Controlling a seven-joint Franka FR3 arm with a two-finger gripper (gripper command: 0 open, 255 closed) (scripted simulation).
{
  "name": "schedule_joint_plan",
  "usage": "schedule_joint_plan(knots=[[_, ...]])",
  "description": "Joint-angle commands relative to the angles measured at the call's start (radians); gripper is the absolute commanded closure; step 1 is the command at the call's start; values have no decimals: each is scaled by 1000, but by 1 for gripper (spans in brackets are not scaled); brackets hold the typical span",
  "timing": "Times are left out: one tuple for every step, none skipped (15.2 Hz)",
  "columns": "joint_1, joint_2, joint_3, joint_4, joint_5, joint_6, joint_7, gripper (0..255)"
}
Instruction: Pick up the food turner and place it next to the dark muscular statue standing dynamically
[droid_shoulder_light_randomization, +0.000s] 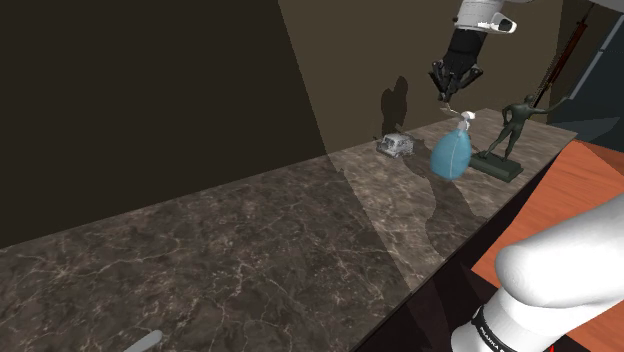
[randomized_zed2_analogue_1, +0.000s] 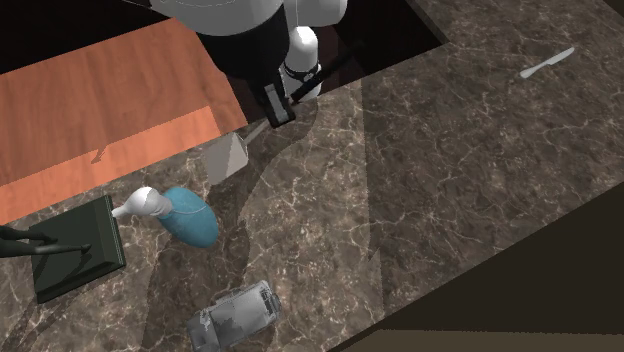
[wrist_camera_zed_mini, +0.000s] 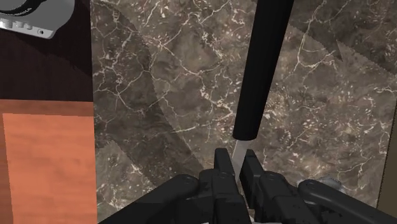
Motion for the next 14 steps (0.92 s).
schedule_joint_plan(knots=[[0,9,0,36,1,-27,2,255],[1,15,0,56,1,-41,3,255],[1,21,0,76,1,-56,3,255],[1,27,0,96,2,-70,4,255],[1,33,-1,117,2,-84,4,255],[1,40,-1,139,2,-99,5,255],[1,47,-1,160,3,-114,5,255],[1,54,-2,183,3,-129,6,255],[1,62,-2,206,4,-144,6,255],[1,70,-2,229,4,-159,7,255],[1,78,-3,253,5,-175,7,255],[1,87,-3,277,5,-190,8,255],[1,96,-3,302,6,-206,8,255],[1,106,-4,328,6,-222,9,255]])
